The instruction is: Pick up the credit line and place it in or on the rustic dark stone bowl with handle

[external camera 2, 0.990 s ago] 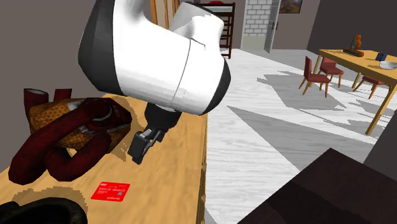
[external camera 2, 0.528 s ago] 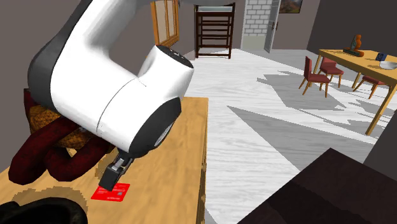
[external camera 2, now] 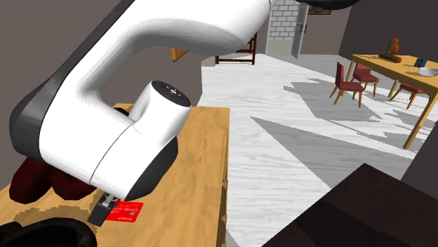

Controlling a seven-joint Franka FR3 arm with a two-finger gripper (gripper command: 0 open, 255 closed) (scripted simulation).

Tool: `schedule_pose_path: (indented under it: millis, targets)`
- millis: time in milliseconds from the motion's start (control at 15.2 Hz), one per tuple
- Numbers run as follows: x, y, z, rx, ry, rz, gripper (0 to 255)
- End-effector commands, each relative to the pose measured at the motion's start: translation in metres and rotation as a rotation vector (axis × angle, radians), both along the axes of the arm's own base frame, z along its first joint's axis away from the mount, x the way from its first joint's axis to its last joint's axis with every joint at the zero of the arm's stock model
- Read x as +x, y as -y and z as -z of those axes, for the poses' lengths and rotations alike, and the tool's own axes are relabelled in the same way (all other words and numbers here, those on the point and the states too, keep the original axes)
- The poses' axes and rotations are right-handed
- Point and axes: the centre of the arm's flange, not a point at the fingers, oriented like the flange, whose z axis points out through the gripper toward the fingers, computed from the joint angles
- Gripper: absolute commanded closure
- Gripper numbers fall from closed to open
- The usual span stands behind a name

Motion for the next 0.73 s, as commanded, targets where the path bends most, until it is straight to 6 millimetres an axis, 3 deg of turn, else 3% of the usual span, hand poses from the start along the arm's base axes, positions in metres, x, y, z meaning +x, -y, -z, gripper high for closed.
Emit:
schedule_pose_path:
  millis: [0, 660]
  targets:
    - [0.0046, -0.0050, 0.0098, 0.000, 0.001, -0.001, 0]
    - [0.0076, -0.0085, 0.0167, 0.000, 0.001, -0.001, 0]
